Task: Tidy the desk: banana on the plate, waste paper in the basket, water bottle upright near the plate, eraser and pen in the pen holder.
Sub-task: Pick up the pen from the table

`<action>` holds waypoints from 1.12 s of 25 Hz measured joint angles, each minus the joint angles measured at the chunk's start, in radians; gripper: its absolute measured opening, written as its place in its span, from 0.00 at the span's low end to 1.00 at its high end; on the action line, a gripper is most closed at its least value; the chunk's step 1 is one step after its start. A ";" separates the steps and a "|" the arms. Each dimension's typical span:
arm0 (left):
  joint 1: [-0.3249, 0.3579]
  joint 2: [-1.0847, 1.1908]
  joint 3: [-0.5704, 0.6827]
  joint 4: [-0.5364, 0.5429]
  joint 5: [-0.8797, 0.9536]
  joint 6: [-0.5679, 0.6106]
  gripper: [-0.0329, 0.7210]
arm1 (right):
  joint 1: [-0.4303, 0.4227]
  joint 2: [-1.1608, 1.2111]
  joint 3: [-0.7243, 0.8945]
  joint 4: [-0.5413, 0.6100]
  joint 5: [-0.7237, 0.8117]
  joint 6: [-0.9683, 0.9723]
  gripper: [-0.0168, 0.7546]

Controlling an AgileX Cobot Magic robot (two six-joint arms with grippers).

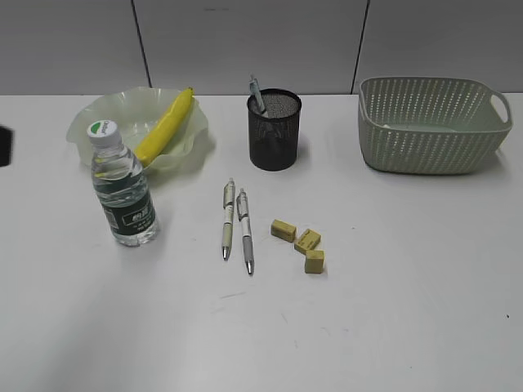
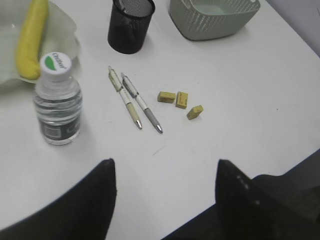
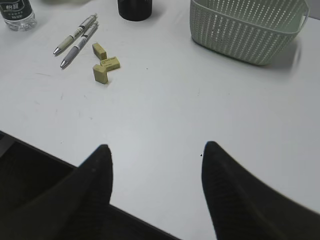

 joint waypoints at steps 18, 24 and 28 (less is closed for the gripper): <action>-0.203 0.878 -0.469 0.032 0.008 -0.330 0.66 | 0.000 0.000 0.000 -0.001 0.004 0.002 0.56; -0.264 1.075 -0.640 0.234 0.102 -0.525 0.66 | 0.000 0.000 0.000 -0.001 0.004 0.002 0.53; -0.287 1.210 -0.780 0.406 0.214 -0.616 0.66 | 0.000 0.000 0.000 -0.001 0.004 0.003 0.53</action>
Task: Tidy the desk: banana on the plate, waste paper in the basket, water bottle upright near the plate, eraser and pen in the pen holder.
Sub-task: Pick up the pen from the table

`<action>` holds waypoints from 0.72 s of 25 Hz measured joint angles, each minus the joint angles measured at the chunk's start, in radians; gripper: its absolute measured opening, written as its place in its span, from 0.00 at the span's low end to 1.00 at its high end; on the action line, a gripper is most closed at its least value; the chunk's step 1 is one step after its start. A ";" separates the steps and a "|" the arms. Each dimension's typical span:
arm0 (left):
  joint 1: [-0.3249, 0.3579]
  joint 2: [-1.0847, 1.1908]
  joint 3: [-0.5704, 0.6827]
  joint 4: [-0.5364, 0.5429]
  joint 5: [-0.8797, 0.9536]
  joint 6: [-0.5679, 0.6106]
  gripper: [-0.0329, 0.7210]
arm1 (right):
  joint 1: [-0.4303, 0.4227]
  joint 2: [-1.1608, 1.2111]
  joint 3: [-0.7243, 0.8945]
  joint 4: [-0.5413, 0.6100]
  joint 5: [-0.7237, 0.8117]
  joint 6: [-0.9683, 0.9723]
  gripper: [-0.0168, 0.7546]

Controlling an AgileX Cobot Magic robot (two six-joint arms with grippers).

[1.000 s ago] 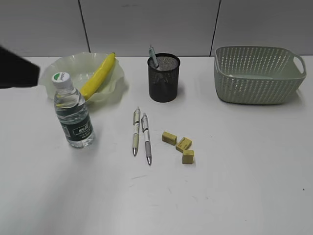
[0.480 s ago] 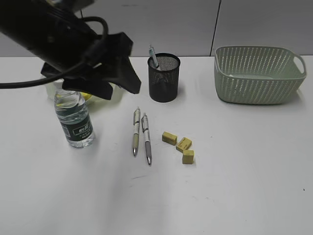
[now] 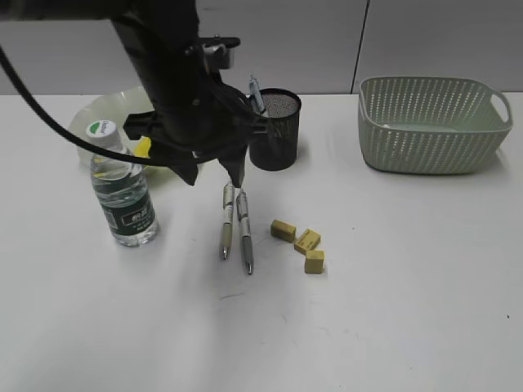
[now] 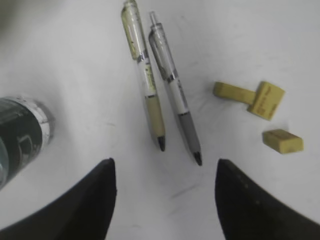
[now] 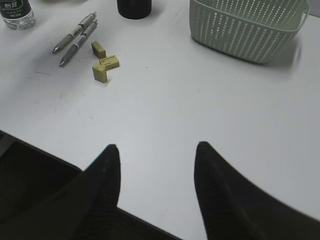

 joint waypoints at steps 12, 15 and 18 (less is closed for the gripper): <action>-0.003 0.285 -0.258 0.049 0.159 -0.053 0.66 | 0.000 0.000 0.000 0.000 0.000 0.000 0.53; 0.006 0.315 -0.261 0.036 0.170 -0.053 0.66 | 0.000 0.000 0.000 0.000 0.000 0.000 0.53; 0.020 0.334 -0.262 0.010 0.172 -0.053 0.66 | 0.000 0.000 0.000 0.000 0.000 0.000 0.52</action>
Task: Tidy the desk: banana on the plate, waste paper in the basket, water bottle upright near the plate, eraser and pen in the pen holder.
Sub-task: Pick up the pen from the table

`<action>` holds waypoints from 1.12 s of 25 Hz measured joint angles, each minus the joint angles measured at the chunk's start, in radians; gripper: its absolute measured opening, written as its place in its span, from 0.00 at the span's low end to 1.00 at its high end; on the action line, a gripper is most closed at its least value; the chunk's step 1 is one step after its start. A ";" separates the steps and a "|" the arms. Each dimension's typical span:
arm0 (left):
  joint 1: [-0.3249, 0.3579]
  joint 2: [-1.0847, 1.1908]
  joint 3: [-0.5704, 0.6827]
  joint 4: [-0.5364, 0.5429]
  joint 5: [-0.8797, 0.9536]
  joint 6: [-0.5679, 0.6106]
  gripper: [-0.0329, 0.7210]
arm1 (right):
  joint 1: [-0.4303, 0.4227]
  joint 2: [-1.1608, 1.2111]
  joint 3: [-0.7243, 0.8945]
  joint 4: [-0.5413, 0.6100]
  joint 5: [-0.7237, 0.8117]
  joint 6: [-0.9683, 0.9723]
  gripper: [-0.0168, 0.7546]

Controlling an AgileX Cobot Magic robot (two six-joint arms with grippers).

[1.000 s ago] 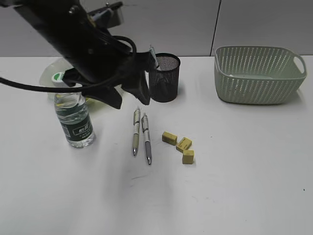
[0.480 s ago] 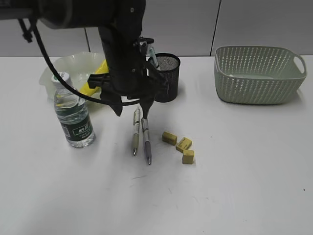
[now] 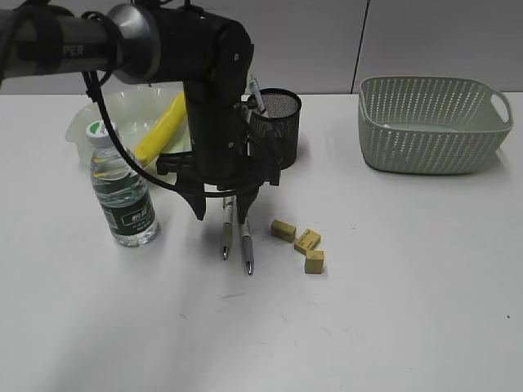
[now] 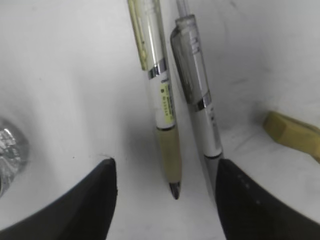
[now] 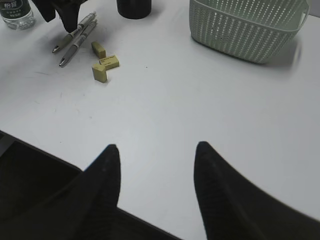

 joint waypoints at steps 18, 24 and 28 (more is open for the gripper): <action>0.024 0.039 0.000 -0.025 -0.037 0.010 0.51 | 0.000 0.000 0.000 0.000 0.001 0.000 0.52; 0.035 0.039 0.000 -0.022 -0.037 0.025 0.50 | 0.000 0.000 0.000 0.000 0.001 0.000 0.52; 0.035 0.043 0.000 -0.025 -0.041 0.037 0.50 | 0.000 0.000 0.000 0.000 0.001 0.000 0.52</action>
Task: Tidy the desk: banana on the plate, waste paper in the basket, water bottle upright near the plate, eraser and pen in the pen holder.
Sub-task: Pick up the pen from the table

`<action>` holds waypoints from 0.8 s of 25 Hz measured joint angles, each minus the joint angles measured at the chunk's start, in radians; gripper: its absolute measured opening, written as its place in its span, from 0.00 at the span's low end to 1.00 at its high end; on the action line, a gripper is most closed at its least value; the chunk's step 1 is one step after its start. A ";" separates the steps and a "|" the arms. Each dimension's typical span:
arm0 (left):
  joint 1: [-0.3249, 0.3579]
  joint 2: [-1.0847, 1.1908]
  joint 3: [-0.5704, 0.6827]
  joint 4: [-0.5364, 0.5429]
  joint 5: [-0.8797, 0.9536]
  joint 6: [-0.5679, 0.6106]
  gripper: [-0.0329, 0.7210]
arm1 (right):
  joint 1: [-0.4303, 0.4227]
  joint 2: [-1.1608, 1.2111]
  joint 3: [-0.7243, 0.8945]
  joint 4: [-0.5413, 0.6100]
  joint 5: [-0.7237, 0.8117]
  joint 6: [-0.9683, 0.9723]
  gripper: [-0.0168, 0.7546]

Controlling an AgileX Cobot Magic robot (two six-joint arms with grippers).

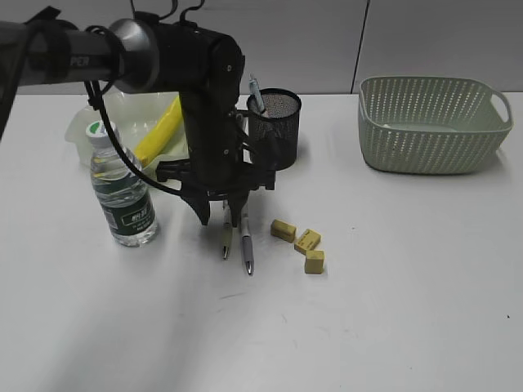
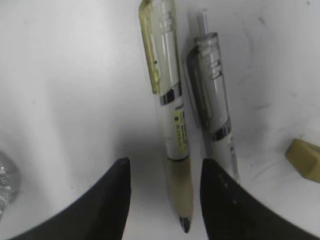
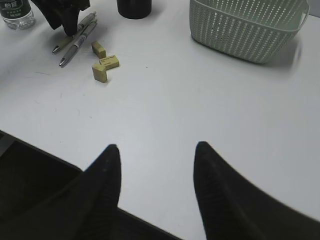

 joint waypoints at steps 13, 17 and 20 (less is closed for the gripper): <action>0.000 0.043 -0.002 0.009 -0.014 0.016 0.34 | 0.000 0.000 0.000 0.000 0.000 0.000 0.52; 0.001 0.044 -0.005 0.009 -0.015 0.020 0.25 | 0.000 0.000 0.000 0.000 0.000 0.000 0.52; 0.001 0.043 -0.005 0.009 -0.013 0.023 0.17 | 0.000 0.000 0.000 0.000 0.000 0.000 0.52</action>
